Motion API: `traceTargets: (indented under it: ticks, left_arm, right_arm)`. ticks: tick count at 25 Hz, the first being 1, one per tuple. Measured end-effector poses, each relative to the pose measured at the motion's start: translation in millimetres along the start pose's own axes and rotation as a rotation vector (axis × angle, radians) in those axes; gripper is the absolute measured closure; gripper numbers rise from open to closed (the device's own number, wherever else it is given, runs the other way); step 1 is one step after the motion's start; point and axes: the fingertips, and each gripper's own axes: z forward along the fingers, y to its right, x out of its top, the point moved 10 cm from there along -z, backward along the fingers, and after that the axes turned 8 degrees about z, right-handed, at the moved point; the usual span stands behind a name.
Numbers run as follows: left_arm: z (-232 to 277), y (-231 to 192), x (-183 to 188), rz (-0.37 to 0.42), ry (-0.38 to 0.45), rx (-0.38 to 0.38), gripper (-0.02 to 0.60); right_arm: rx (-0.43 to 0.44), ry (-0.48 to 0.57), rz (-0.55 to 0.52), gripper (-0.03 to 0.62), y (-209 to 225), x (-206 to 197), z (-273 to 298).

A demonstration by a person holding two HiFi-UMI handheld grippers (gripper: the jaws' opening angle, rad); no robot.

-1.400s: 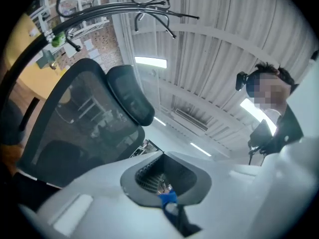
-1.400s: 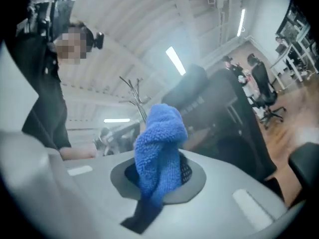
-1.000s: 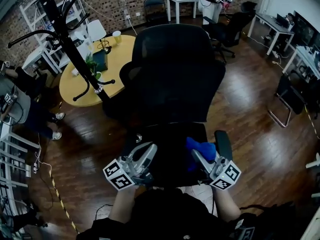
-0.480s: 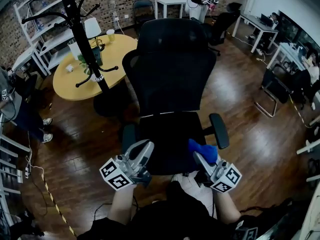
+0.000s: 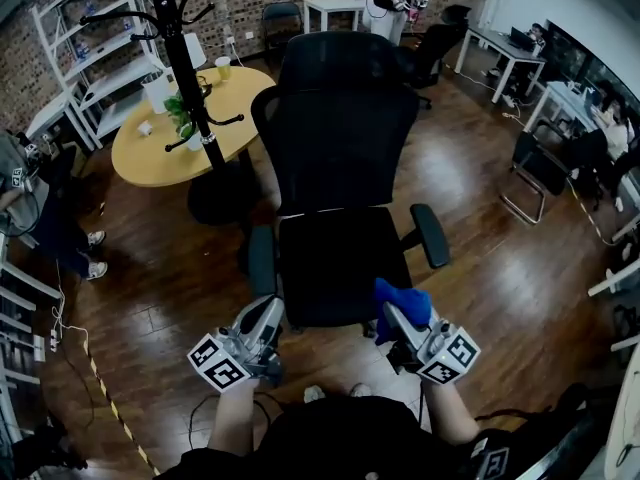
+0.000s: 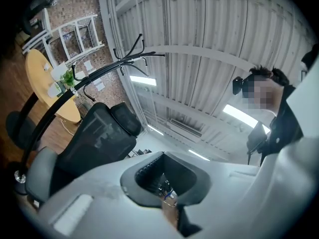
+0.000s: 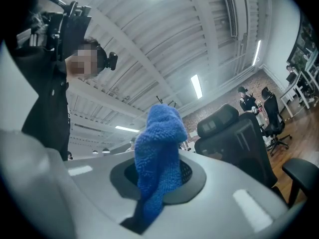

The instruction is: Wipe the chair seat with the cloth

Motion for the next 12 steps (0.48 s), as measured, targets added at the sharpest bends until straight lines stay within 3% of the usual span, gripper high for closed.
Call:
traceTargets:
  ticks: [7,12]
  left_arm:
    - [50,39,-17,0.039,0.007,-0.083,0.591]
    - [58,55,-25,0.050,-0.007,-0.103,0.591]
  right_arm:
    - [-0.010,0.003,-0.032,0.560,1,24,-32]
    - [-0.006,0.017,-0.025,0.560,2,27,-47]
